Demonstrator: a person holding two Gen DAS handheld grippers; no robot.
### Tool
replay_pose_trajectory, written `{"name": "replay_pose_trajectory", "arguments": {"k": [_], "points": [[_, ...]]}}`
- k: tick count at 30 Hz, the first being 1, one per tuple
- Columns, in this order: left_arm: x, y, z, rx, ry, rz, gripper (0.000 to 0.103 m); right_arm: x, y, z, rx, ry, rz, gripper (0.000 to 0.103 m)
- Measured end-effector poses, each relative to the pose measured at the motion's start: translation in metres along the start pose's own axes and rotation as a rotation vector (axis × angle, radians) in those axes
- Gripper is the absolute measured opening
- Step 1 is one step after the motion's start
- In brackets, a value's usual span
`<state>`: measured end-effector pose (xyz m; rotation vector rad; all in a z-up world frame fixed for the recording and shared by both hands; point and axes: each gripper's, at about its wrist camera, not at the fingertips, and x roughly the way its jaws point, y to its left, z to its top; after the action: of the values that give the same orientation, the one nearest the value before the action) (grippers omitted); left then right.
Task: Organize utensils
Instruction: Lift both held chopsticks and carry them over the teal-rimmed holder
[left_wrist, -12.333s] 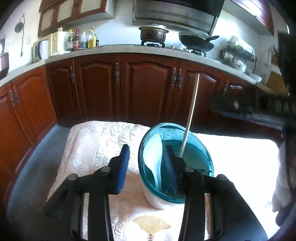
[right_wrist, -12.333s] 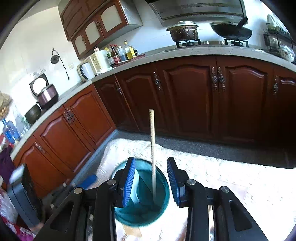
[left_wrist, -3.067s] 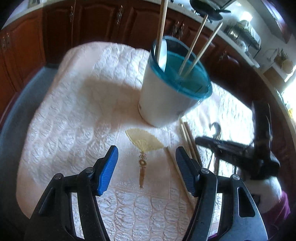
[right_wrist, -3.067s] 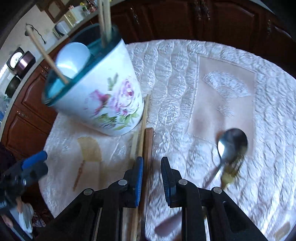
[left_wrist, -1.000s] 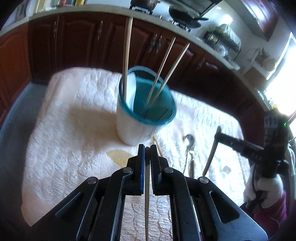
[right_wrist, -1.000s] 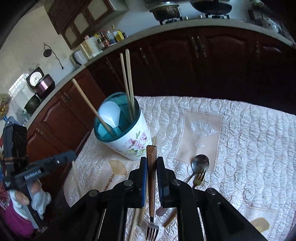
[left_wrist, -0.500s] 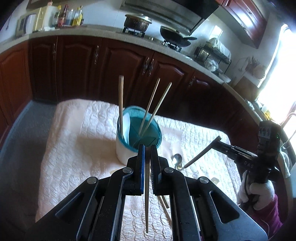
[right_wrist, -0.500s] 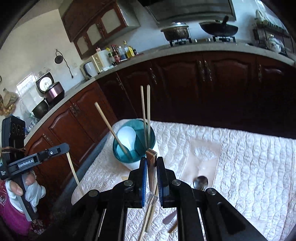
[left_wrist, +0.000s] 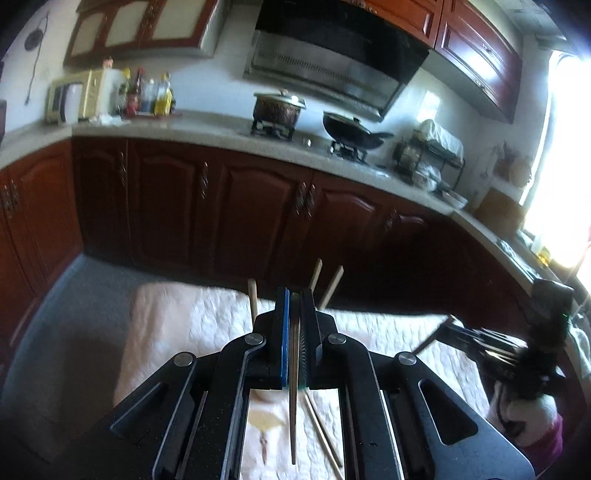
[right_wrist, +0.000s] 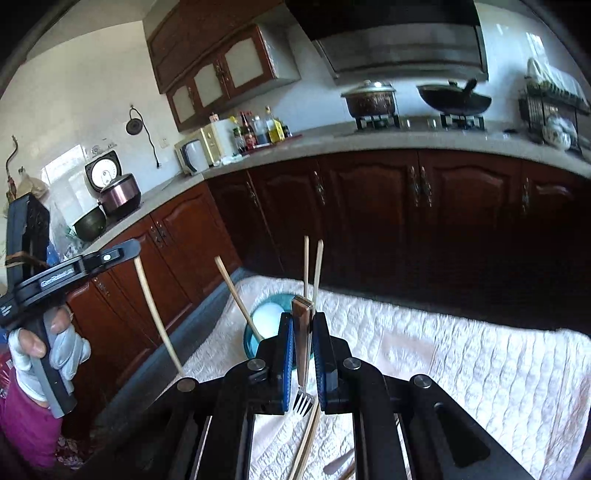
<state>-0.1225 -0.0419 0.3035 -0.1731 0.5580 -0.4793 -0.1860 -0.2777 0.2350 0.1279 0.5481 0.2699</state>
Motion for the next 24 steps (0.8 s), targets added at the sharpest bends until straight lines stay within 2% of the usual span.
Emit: {"name": "replay_pose_trajectory", "arguments": {"k": [7, 12, 18, 24], "points": [[0.013, -0.002, 0.029, 0.022, -0.066, 0.057, 0.004, 0.002, 0.011, 0.031, -0.039, -0.038, -0.004, 0.009], [0.029, -0.008, 0.044, 0.045, -0.114, 0.108, 0.004, 0.020, 0.018, 0.050, -0.059, -0.055, -0.021, 0.009], [0.059, -0.011, 0.050, 0.073, -0.159, 0.160, 0.004, 0.052, 0.019, 0.063, -0.059, -0.045, -0.029, 0.009], [0.095, -0.008, 0.042, 0.078, -0.150, 0.181, 0.004, 0.090, 0.013, 0.062, -0.058, 0.000, -0.044, 0.009]]}}
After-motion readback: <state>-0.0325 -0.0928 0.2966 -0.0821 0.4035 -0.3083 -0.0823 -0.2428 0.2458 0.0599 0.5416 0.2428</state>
